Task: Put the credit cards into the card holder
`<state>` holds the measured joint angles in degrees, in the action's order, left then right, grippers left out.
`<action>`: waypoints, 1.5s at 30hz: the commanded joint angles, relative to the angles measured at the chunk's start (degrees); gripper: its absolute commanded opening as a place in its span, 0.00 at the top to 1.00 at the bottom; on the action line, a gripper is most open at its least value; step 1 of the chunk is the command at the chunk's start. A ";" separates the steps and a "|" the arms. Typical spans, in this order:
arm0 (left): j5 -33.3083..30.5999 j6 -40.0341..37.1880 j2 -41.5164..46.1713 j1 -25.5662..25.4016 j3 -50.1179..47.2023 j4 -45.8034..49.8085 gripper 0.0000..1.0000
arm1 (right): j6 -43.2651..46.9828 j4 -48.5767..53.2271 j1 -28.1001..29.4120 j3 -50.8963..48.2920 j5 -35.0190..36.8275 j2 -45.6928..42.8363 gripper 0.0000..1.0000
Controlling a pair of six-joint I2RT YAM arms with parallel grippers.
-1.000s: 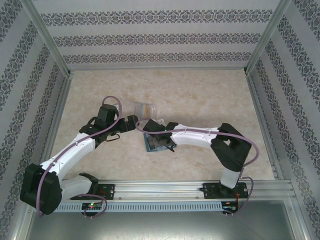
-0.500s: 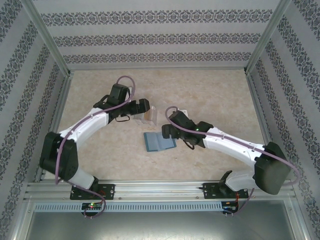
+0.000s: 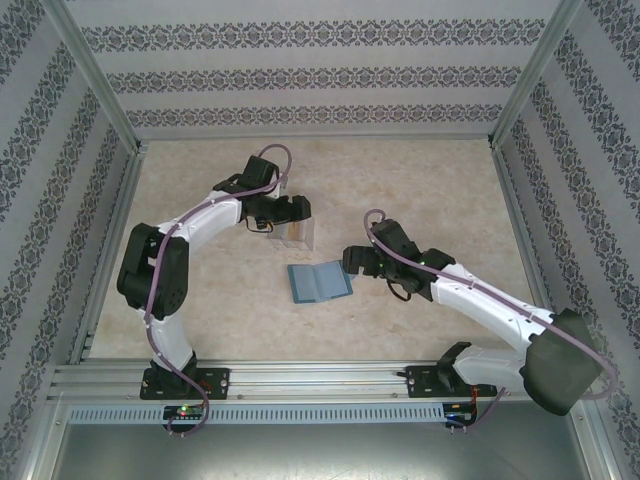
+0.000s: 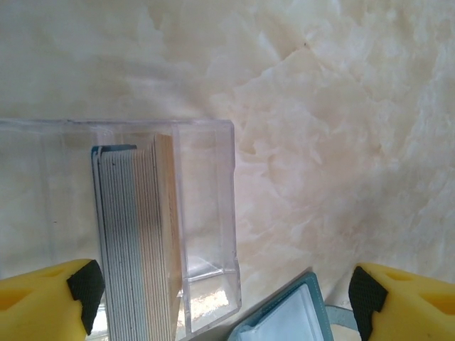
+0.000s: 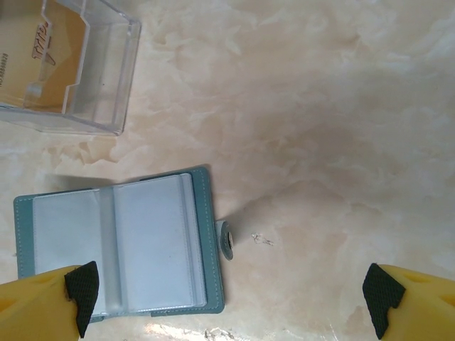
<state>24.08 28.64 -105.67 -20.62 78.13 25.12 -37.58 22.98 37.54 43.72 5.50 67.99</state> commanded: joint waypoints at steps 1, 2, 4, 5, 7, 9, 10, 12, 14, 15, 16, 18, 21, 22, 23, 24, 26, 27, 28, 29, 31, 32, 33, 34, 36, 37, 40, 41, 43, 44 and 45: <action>2.12 -0.96 -0.78 0.07 2.33 3.29 0.10 | -0.66 -0.75 -1.19 -1.03 -2.37 -1.28 0.02; 2.26 -0.96 -1.33 0.06 2.81 3.91 0.10 | -0.80 -0.66 -1.57 -1.09 -3.08 -1.12 0.02; 2.69 -1.22 -2.60 0.01 4.04 5.56 0.10 | -1.30 -0.74 -2.42 -1.01 -4.81 -0.72 0.02; 2.68 -1.31 -3.08 0.00 4.35 6.00 0.10 | -1.52 -0.79 -2.85 -0.92 -5.82 -0.51 0.02; 1.56 -1.23 -3.65 0.04 4.82 6.96 0.10 | -1.71 -0.91 -3.17 -0.91 -6.97 -0.40 0.02; -0.35 -1.33 -3.21 0.03 4.81 7.62 0.09 | -2.03 -1.14 -3.20 -1.26 -7.08 -0.59 0.02; -1.56 -1.38 -2.84 0.07 4.74 8.20 0.07 | -2.18 -1.19 -3.28 -1.44 -7.14 -0.75 0.02; -3.47 -1.32 -2.20 0.05 4.58 8.87 0.06 | -2.21 -1.00 -3.43 -1.43 -7.47 -1.01 0.02; -5.56 -0.97 -1.44 0.09 4.24 9.16 0.05 | -1.95 -0.92 -3.52 -1.41 -7.45 -1.26 0.02; -5.91 -0.71 -1.02 0.08 3.85 8.75 0.05 | -2.05 -0.92 -3.45 -1.54 -7.34 -1.43 0.02; -5.81 -0.57 -0.44 0.11 3.41 8.25 0.05 | -2.16 -1.09 -3.54 -1.67 -7.25 -1.45 0.02; -5.62 -0.51 0.16 0.01 2.87 7.47 0.04 | -2.32 -1.19 -3.53 -1.64 -7.55 -1.45 0.02; -3.05 -0.43 -1.17 0.06 3.28 6.36 0.04 | -2.83 -1.53 -3.60 -1.45 -8.38 -0.80 0.02; -1.26 -0.39 -1.89 0.09 3.66 6.21 0.05 | -3.00 -1.62 -3.61 -1.32 -8.67 -0.54 0.02; 0.75 -0.21 -2.79 0.05 3.80 5.72 0.06 | -3.23 -1.87 -3.58 -1.15 -9.02 -0.17 0.02; 2.04 -0.04 -3.40 0.01 3.69 5.19 0.08 | -3.37 -1.88 -3.55 -0.87 -9.30 0.15 0.02; 2.64 0.20 -3.71 -0.04 3.27 4.42 0.11 | -3.35 -1.74 -3.54 -0.46 -9.71 0.63 0.02; 2.61 0.18 -3.84 -0.08 3.25 4.36 0.12 | -3.36 -1.67 -3.56 -0.48 -9.62 0.73 0.02; 2.64 0.03 -3.84 -0.06 3.32 4.43 0.13 | -3.37 -1.71 -3.53 -0.61 -9.46 0.79 0.02; 2.81 0.01 -3.68 -0.04 3.32 4.53 0.17 | -3.61 -1.81 -3.60 -0.74 -9.32 0.66 0.02; 2.84 0.03 -3.26 -0.05 3.42 4.59 0.23 | -3.81 -1.90 -3.59 -0.83 -9.43 0.57 0.02; 2.83 -0.06 -2.99 -0.05 3.52 4.58 0.25 | -3.81 -1.81 -3.58 -0.77 -9.54 0.58 0.02; 2.66 -0.19 -2.75 -0.12 3.67 4.80 0.27 | -3.81 -1.82 -3.58 -0.75 -9.50 0.52 0.02; 2.51 -0.41 -2.53 -0.04 3.84 5.01 0.28 | -3.90 -1.86 -3.53 -0.83 -9.46 0.37 0.02; 2.17 -0.67 -2.02 -0.08 3.79 5.11 0.28 | -4.08 -2.06 -3.63 -1.01 -9.17 0.46 0.02; 2.02 -0.78 -1.92 -0.07 3.66 5.11 0.29 | -4.07 -2.12 -3.57 -0.94 -9.32 0.63 0.02; 2.29 -1.12 -1.57 -0.11 3.44 5.18 0.30 | -4.03 -1.95 -3.59 -0.74 -9.63 1.09 0.02; 2.38 -1.22 -1.52 -0.05 3.43 5.24 0.30 | -4.20 -2.10 -3.60 -0.95 -9.55 1.10 0.02; 2.47 -1.31 -0.98 -0.08 3.18 5.08 0.32 | -4.42 -2.38 -3.63 -1.10 -9.82 1.23 0.02; 2.53 -1.23 -0.61 -0.05 2.86 4.61 0.34 | -4.36 -2.37 -3.64 -0.93 -10.10 1.39 0.02; 2.56 -1.18 -0.26 -0.08 2.57 4.20 0.36 | -4.26 -2.30 -3.58 -0.79 -10.16 1.53 0.02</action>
<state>25.47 28.69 -108.66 -20.62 81.67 30.44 -40.82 21.12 34.59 42.68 -3.81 68.97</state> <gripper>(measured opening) 0.654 0.982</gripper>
